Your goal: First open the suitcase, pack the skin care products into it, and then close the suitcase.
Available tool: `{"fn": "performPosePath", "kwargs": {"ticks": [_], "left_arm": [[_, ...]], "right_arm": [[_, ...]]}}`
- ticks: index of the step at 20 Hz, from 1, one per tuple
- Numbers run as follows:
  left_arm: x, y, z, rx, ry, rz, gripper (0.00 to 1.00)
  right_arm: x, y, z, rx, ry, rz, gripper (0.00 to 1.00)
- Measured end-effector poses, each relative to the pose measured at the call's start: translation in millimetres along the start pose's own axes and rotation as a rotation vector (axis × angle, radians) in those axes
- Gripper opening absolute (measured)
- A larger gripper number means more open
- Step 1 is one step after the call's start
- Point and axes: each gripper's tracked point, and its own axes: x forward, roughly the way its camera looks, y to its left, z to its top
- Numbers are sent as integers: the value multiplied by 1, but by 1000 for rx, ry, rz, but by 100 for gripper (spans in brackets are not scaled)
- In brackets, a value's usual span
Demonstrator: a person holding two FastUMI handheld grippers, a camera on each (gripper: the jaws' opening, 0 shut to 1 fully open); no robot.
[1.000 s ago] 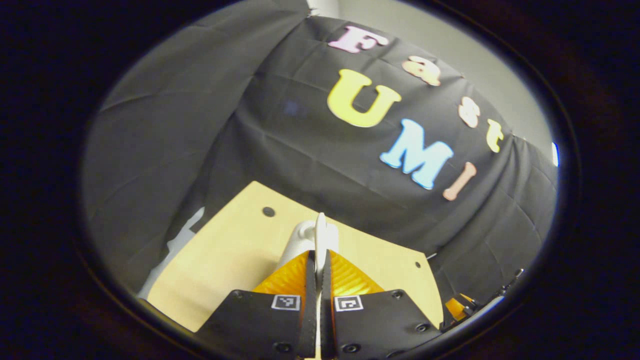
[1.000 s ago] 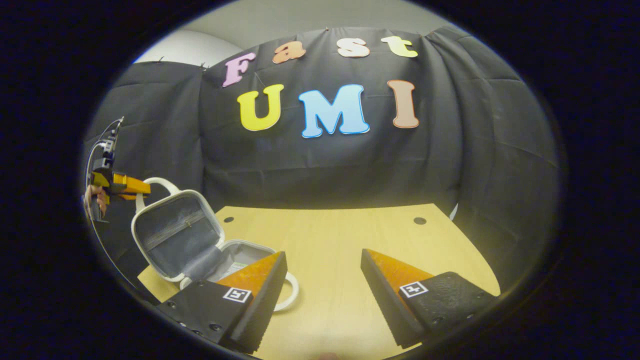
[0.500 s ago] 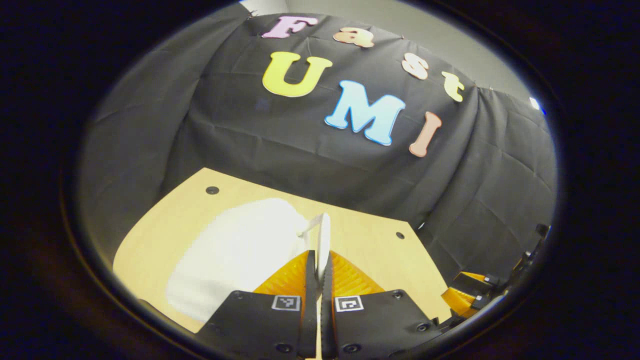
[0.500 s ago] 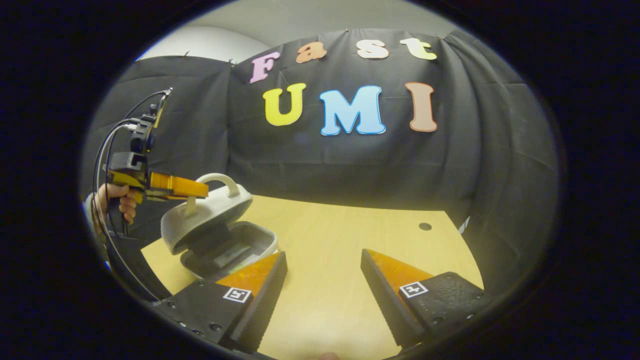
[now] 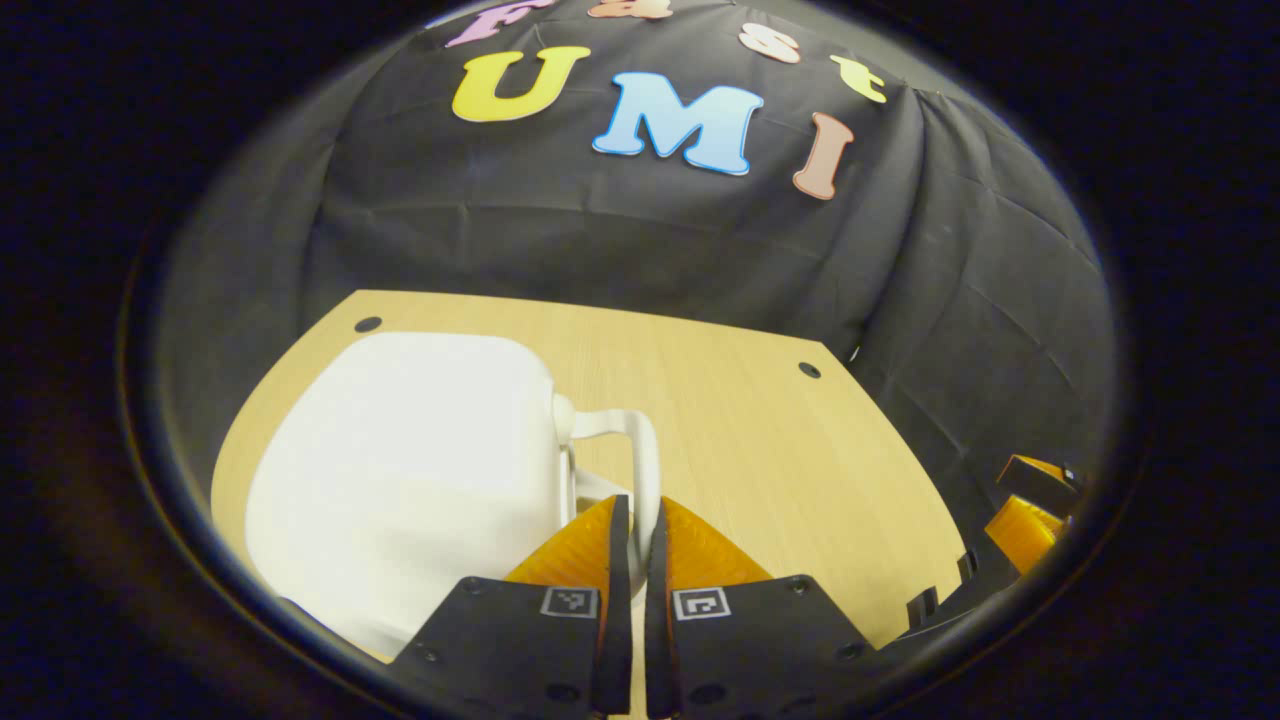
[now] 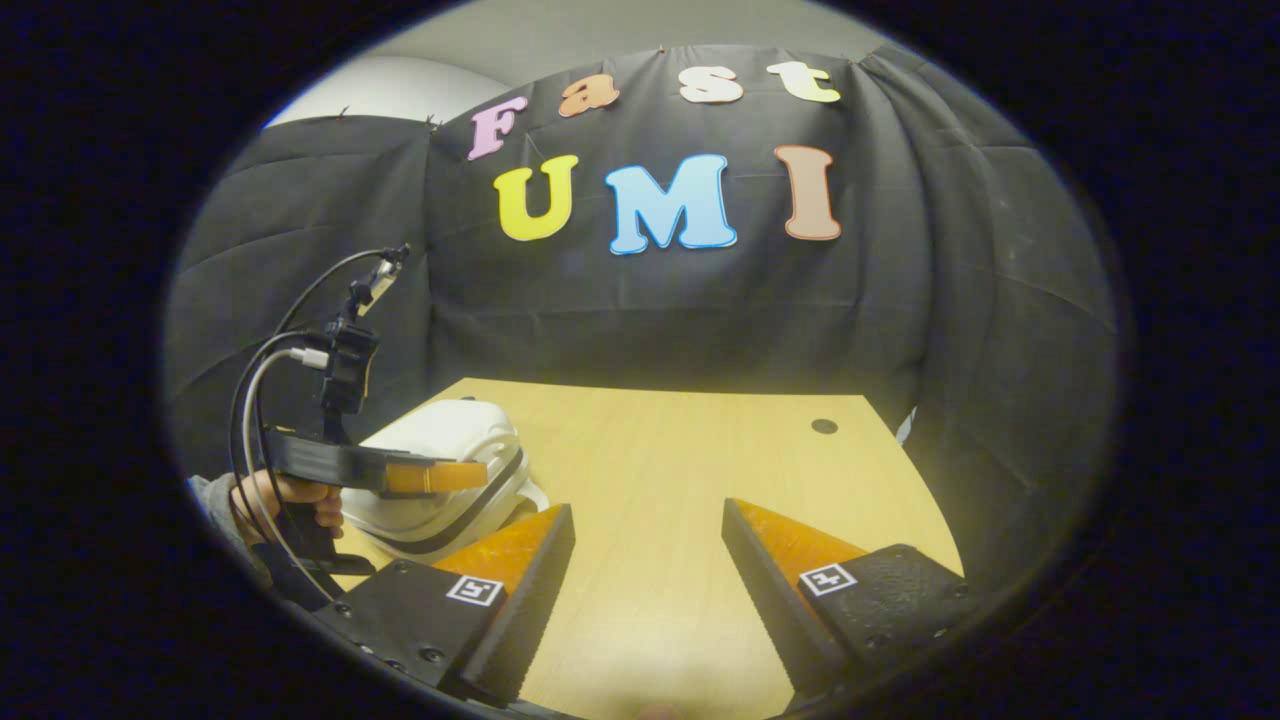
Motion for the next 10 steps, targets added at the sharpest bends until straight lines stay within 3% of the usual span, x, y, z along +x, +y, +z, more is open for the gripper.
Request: {"fn": "performPosePath", "kwargs": {"ticks": [4, 8, 10], "left_arm": [[7, -5, -17, 56, 27, -23, 19], [-2, -15, -10, 98, -35, -55, 40], [-19, -13, 1, 85, -86, -56, 36]], "right_arm": [[-2, 4, -4, 19, 29, -15, 91], [-9, 10, 0, 33, 23, -34, 91], [-13, 12, 7, 16, 3, -55, 92]]}}
